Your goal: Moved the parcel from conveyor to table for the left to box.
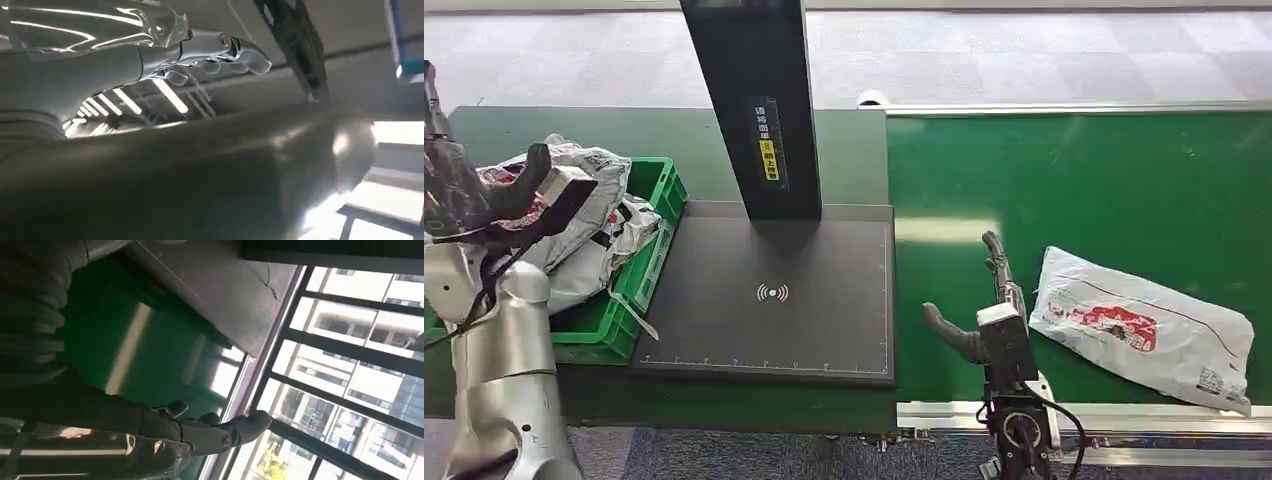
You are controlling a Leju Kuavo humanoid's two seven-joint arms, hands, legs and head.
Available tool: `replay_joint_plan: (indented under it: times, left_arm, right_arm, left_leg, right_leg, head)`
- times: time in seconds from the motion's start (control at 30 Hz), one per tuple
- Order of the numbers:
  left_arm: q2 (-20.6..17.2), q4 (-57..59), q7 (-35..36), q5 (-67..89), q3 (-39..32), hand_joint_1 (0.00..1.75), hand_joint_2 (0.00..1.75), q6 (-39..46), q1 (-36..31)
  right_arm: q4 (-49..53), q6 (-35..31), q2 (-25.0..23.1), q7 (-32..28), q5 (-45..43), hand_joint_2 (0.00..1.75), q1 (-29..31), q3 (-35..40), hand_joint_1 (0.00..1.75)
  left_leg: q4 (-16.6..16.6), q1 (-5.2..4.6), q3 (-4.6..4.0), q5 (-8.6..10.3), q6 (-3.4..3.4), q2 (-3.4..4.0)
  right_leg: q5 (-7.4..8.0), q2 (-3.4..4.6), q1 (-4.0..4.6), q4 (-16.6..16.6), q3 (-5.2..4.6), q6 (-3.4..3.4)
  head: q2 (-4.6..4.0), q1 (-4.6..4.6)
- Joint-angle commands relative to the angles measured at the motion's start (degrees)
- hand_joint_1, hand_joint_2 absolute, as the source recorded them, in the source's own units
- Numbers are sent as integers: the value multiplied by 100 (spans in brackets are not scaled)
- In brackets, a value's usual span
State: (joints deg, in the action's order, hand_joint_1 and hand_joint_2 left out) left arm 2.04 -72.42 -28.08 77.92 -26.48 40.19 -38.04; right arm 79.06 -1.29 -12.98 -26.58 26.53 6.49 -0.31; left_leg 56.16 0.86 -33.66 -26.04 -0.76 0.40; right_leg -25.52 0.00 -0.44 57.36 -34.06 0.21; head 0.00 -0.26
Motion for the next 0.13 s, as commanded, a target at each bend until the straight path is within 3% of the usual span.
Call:
replay_joint_plan:
  times: [0.03, 0.1, 0.13]
  left_arm:
    - [652, -1798, -1192, -2775, -289, 0, 0, -19, 548]
    - [564, -1876, -1192, -3600, 290, 0, 0, -19, 885]
    - [441, -1872, -1192, -4691, 983, 0, 0, -19, 1183]
  right_arm:
    - [-756, -147, 101, -275, -258, 175, 402, 206, 0]
    - [-760, -235, 131, -383, -338, 175, 434, 239, 0]
    - [-707, -285, 132, -478, -425, 175, 438, 236, 0]
  left_leg:
    - [-2, 3, 8, -4, 4, 12]
    - [-16, -2, 29, -6, 8, 20]
    - [-16, -3, 29, -6, 8, 15]
  right_leg:
    - [2, 14, 4, -7, 6, 0]
    - [1, 21, -1, -18, 22, 1]
    - [-1, 15, -2, -18, 22, 2]
  head:
    - [-2, -2]
    - [0, -4]
    - [-2, -2]
